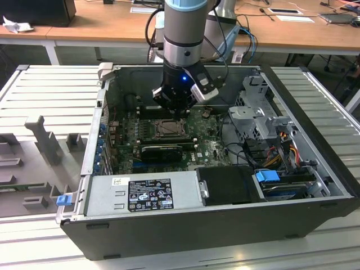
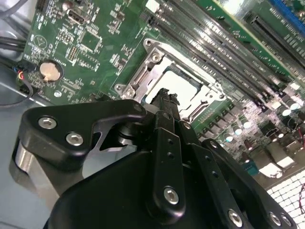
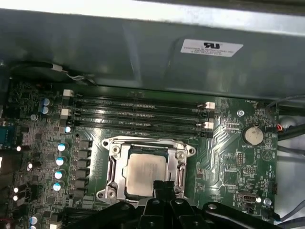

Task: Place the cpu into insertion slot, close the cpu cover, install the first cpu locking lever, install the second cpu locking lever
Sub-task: 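Install the second cpu locking lever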

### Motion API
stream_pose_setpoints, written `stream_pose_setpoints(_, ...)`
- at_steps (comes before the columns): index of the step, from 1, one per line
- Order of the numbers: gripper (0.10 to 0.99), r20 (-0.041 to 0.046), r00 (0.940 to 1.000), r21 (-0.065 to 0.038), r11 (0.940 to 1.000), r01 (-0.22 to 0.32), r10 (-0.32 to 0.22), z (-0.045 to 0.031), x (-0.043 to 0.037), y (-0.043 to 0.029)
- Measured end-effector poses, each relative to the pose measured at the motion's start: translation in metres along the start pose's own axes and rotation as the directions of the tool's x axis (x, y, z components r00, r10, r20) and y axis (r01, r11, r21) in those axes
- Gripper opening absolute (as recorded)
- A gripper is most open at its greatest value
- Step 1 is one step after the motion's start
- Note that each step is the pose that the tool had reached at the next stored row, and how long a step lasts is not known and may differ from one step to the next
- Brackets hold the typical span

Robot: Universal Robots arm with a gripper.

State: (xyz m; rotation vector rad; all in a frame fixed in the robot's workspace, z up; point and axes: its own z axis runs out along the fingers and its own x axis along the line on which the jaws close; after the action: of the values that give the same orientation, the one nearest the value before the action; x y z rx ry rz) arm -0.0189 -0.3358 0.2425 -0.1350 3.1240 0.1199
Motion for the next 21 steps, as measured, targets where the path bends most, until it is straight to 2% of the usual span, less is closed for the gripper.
stream_pose_setpoints(3, 0.106, 0.0003, 1.0000, -0.003, 1.0000, 0.000, 0.000, 0.0009, 0.0004, -0.0031)
stream_pose_setpoints(5, 0.106, 0.0010, 1.0000, -0.012, 0.9999, 0.000, 0.000, 0.0016, 0.0008, -0.0074)
stream_pose_setpoints(8, 0.106, 0.0050, 1.0000, -0.058, 0.9983, 0.000, 0.000, 0.0016, 0.0015, -0.0148)
stream_pose_setpoints(9, 0.106, 0.0054, 1.0000, -0.062, 0.9981, 0.000, 0.000, 0.0017, 0.0017, -0.0168)
stream_pose_setpoints(12, 0.106, 0.0054, 1.0000, -0.063, 0.9980, 0.000, 0.000, 0.0015, 0.0023, -0.0233)
stream_pose_setpoints(14, 0.106, 0.0056, 1.0000, -0.064, 0.9979, 0.000, 0.000, 0.0010, 0.0029, -0.0309)
stream_pose_setpoints(21, 0.106, 0.0056, 1.0000, -0.064, 0.9979, 0.000, 0.000, 0.0001, 0.0039, -0.0423)
